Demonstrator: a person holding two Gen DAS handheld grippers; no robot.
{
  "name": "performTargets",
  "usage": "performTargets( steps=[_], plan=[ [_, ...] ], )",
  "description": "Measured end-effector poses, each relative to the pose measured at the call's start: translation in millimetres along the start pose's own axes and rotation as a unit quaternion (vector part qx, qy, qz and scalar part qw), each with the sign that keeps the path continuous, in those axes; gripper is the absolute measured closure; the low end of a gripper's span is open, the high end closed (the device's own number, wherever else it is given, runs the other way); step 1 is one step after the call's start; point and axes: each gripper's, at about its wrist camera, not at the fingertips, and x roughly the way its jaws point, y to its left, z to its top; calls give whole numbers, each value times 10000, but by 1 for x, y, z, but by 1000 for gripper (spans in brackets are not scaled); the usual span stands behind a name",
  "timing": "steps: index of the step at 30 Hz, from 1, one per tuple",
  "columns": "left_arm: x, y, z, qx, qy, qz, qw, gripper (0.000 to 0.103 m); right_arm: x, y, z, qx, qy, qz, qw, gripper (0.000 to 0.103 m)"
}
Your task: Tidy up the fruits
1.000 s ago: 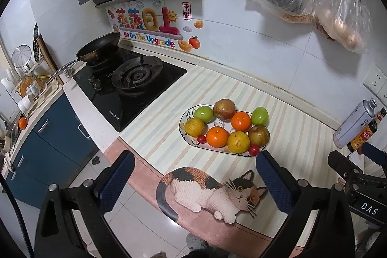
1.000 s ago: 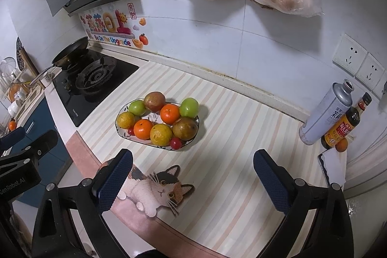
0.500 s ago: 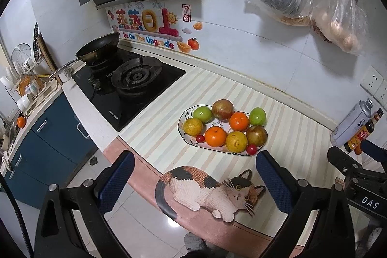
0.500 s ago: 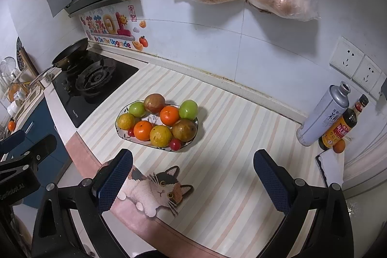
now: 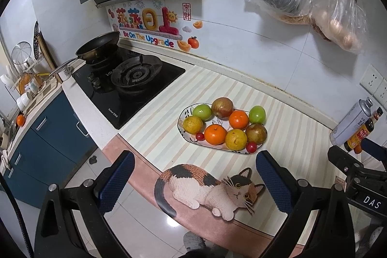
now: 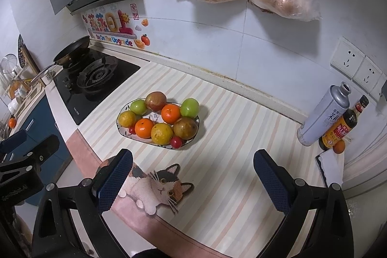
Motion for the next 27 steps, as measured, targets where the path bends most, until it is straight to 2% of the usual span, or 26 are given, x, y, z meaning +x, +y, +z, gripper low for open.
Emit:
performTargets(
  steps=[27],
  plan=[
    [-2,-4,-6,-12,-19,38,10000,0,2,1,-5,-29,-1,127,9999,1]
  ],
)
